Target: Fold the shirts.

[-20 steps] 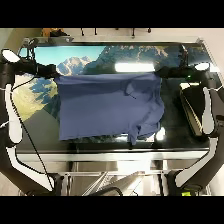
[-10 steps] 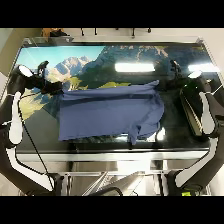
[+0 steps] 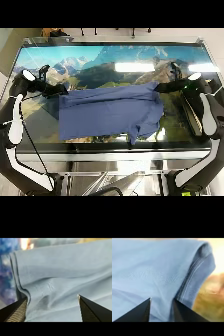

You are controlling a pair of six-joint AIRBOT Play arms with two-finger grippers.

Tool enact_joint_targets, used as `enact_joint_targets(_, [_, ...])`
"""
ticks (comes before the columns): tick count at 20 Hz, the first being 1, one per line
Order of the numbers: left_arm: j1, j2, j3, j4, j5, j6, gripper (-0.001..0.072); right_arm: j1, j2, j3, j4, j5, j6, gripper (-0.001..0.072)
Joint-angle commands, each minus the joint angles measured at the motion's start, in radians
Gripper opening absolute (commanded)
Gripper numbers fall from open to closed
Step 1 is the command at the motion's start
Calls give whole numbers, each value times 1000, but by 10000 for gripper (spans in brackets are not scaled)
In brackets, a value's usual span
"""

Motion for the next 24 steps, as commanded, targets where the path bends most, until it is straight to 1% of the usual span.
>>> enact_joint_targets(1, [15,2,121,0,-148,-53,712,-66,116,-2,-39,76,115,463])
enact_joint_targets(3, [34,16,120,-1,-241,-71,711,-134,180,-40,-117,192,202,460])
enact_joint_targets(4, [45,37,71,0,-260,-71,711,-172,217,-103,-120,245,220,458])
enact_joint_targets(5, [55,63,1,0,-274,-71,712,-208,260,-188,-121,285,219,438])
enact_joint_targets(6, [65,100,-99,0,-272,-69,712,-237,303,-274,-121,304,207,330])
enact_joint_targets(8, [93,175,-310,0,-245,-54,712,-293,402,-464,-119,296,211,325])
enact_joint_targets(9, [107,215,-417,0,-219,-40,712,-306,452,-562,-119,274,223,357])
enact_joint_targets(10, [121,249,-509,-1,-183,-32,712,-309,492,-649,-119,243,235,473])
enact_joint_targets(11, [131,285,-595,-2,-142,-21,712,-307,527,-734,-108,212,234,501])
enact_joint_targets(12, [139,313,-661,-2,-105,-7,712,-306,548,-807,-63,186,218,501])
enact_joint_targets(14, [138,354,-756,-6,-35,12,712,-305,553,-899,54,153,146,499])
enact_joint_targets(15, [132,371,-795,-14,4,14,712,-299,549,-925,80,134,123,500])
enact_joint_targets(19, [110,386,-874,-140,130,67,712,-224,515,-951,98,51,95,499])
enact_joint_targets(21, [85,386,-870,-142,143,72,711,-179,494,-951,98,25,95,499])
enact_joint_targets(22, [74,386,-859,-142,138,73,630,-159,481,-951,98,10,95,499])
enact_joint_targets(23, [64,386,-845,-142,125,77,454,-149,471,-951,97,7,95,499])
enact_joint_targets(24, [55,386,-830,-142,106,89,333,-149,464,-951,97,11,95,499])
